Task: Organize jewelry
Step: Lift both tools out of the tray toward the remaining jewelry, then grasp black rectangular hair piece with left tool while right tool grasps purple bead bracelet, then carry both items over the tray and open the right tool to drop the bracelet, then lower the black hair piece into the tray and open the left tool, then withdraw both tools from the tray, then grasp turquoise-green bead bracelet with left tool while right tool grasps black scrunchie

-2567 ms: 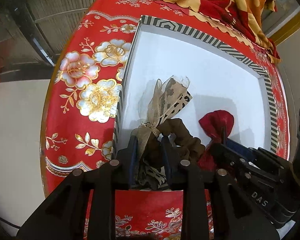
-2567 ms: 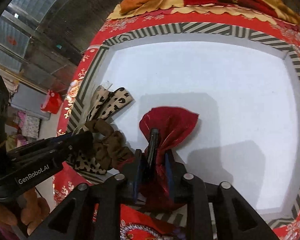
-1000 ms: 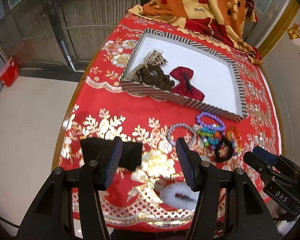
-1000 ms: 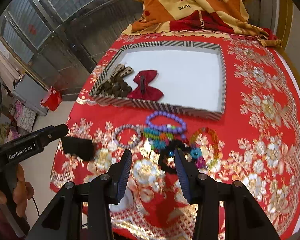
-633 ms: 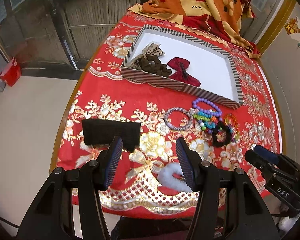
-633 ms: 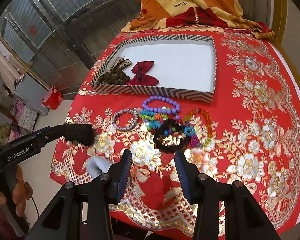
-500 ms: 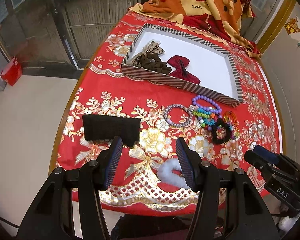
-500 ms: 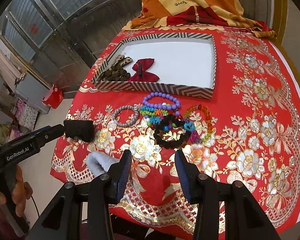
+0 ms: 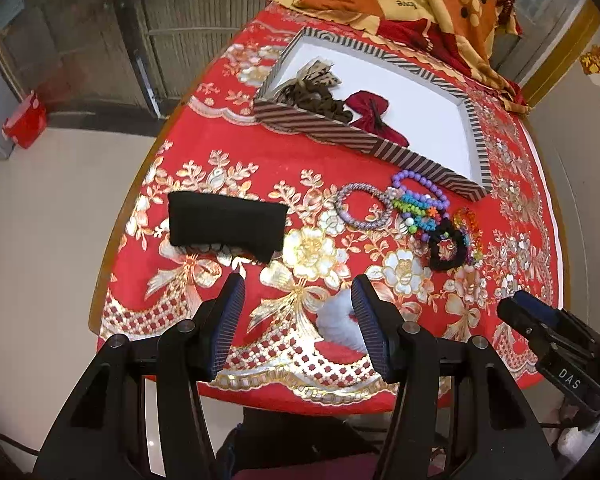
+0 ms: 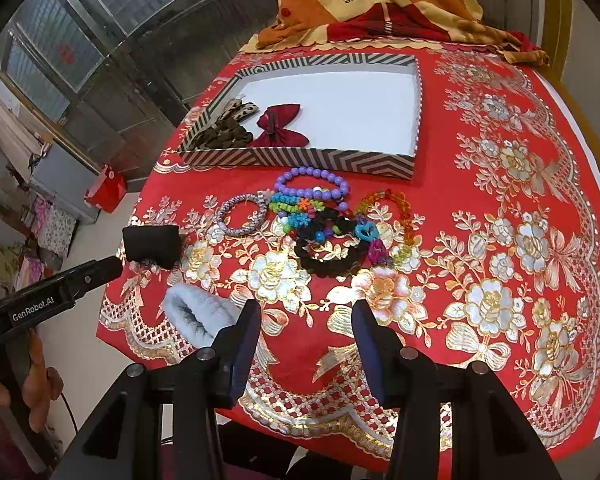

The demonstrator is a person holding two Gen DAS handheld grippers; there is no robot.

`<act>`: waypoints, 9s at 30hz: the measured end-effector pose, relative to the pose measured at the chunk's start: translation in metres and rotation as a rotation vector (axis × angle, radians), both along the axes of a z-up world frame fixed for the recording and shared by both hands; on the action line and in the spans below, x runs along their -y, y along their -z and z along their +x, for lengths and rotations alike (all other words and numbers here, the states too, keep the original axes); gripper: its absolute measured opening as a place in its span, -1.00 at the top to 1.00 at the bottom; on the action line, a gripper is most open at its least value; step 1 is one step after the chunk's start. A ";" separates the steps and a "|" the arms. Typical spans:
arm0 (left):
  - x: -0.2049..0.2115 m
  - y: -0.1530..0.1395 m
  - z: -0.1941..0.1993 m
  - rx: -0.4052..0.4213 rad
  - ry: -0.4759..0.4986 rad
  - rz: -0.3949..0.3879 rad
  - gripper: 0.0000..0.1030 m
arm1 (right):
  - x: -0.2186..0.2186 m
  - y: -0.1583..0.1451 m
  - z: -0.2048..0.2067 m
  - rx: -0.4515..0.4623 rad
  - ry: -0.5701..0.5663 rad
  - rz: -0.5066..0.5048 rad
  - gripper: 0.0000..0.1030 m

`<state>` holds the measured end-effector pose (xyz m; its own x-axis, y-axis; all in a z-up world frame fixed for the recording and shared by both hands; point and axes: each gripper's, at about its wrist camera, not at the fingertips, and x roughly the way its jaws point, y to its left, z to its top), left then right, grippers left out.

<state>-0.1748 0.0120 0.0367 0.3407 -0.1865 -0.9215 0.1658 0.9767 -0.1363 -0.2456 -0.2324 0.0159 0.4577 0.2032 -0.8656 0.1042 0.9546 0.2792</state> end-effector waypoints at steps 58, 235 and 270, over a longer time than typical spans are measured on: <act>-0.098 0.054 0.091 -0.254 -0.356 -0.210 -0.28 | 0.011 0.072 0.151 -0.060 -0.076 -0.095 0.79; 0.009 0.046 0.024 -0.207 0.065 -0.078 -0.13 | 0.002 0.059 0.104 -0.005 -0.393 -0.206 0.35; 0.077 0.045 0.097 -0.281 0.016 -0.123 -0.15 | 0.033 0.046 0.039 -0.011 -0.244 0.062 0.90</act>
